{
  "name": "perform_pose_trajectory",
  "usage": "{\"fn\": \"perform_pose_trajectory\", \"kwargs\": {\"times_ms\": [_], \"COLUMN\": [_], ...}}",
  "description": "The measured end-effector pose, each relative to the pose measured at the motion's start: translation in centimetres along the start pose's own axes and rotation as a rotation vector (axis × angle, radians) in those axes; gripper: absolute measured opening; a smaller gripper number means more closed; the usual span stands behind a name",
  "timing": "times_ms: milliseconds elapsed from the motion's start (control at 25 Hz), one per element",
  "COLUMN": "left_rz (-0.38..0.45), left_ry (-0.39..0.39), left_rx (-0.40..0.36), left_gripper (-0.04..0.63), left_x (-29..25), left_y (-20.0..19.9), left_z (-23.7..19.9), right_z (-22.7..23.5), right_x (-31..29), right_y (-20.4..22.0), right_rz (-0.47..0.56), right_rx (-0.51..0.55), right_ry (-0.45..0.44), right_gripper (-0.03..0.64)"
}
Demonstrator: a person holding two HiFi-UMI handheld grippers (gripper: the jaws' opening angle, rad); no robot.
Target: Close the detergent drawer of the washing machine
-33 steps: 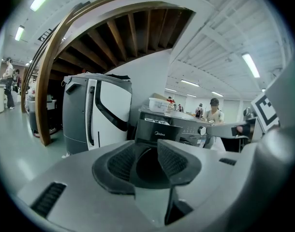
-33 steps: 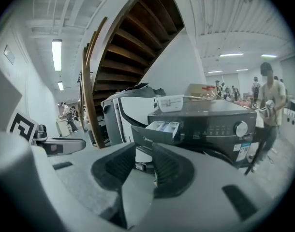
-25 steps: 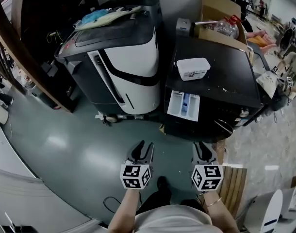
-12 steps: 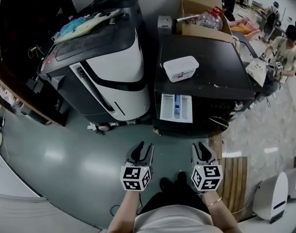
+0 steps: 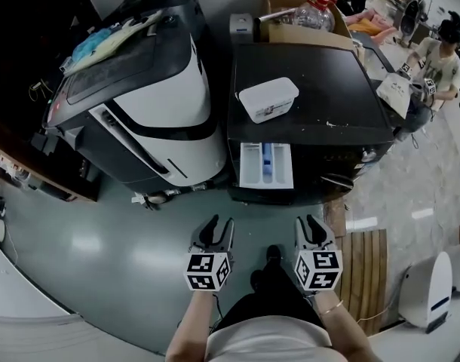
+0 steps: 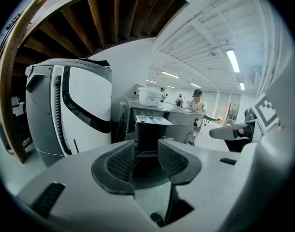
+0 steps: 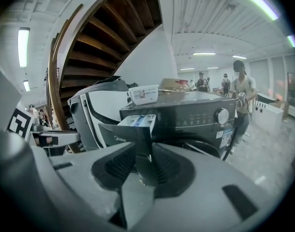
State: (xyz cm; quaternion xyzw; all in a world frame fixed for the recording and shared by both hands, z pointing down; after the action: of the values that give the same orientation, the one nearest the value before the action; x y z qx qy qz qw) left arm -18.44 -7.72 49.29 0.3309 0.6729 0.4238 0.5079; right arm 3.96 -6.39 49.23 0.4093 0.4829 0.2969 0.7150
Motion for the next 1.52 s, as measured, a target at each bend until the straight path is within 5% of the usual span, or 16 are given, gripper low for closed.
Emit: {"fn": "perform_pose_trajectory", "kwargs": {"times_ms": [840, 1520], "left_rz": [-0.114, -0.121], "left_ry": [0.036, 0.049], "left_rx": [-0.021, 0.001], "left_gripper": [0.144, 0.153], "left_x": [-7.5, -9.8], "left_y": [1.8, 1.8], "left_z": [-0.7, -0.5], "right_z": [1.8, 1.9], "right_x": [-6.2, -8.2], "right_y": [1.0, 1.3], "right_rz": [-0.081, -0.120], "right_rx": [-0.029, 0.011], "right_ry": [-0.016, -0.034], "right_gripper": [0.091, 0.091]}}
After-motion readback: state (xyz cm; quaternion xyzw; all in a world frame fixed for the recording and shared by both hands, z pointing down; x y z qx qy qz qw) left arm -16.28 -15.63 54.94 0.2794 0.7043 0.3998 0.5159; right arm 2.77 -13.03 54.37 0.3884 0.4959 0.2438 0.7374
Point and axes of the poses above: the fingertips, and each gripper's own axes: x backward along the fingers, z to its right, y out of its underside, the point moved 2 cm from there along x, backward along the fingers, and after that the axes turned 6 degrees about -y, right-handed, at the moved point
